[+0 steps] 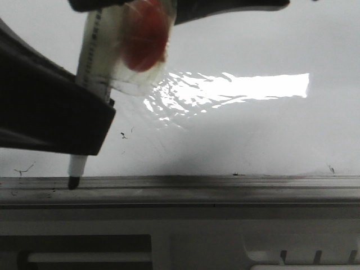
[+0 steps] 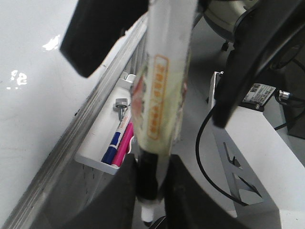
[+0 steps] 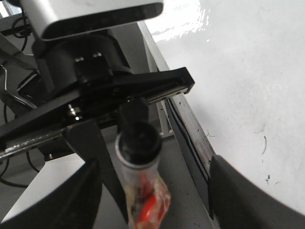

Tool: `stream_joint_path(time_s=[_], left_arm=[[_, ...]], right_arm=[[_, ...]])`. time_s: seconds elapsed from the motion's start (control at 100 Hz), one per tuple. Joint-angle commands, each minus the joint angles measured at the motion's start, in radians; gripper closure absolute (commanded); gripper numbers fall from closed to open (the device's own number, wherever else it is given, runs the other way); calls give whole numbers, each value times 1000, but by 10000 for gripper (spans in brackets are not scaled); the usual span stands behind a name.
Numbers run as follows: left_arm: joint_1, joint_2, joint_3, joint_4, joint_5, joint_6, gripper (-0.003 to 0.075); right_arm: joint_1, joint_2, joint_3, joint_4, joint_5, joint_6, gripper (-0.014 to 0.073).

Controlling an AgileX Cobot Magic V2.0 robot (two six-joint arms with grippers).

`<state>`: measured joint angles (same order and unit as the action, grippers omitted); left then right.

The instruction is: Write number 9 on whiteboard

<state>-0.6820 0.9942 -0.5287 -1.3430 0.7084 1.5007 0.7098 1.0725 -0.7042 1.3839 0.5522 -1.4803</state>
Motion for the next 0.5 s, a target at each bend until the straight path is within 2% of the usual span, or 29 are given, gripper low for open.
stream_joint_path(time_s=[0.0, 0.06, 0.2, 0.32, 0.39, 0.49], left_arm=[[-7, -13, -32, -59, 17, 4, 738], [-7, -13, -32, -59, 22, 4, 738], [-7, -13, -32, -59, 35, 4, 738], [-3, -19, -32, -59, 35, 1, 717], [7, -44, -32, -59, 35, -6, 627], [48, -119, -32, -46, 35, -87, 403]], right_arm=[[7, 1, -42, 79, -7, -14, 277], [7, 1, -42, 89, -5, -14, 419], [7, 1, -42, 87, 33, -14, 649], [7, 1, -42, 51, 24, -14, 663], [7, -3, -42, -36, -1, -5, 663], [7, -24, -54, -204, -35, 115, 663]])
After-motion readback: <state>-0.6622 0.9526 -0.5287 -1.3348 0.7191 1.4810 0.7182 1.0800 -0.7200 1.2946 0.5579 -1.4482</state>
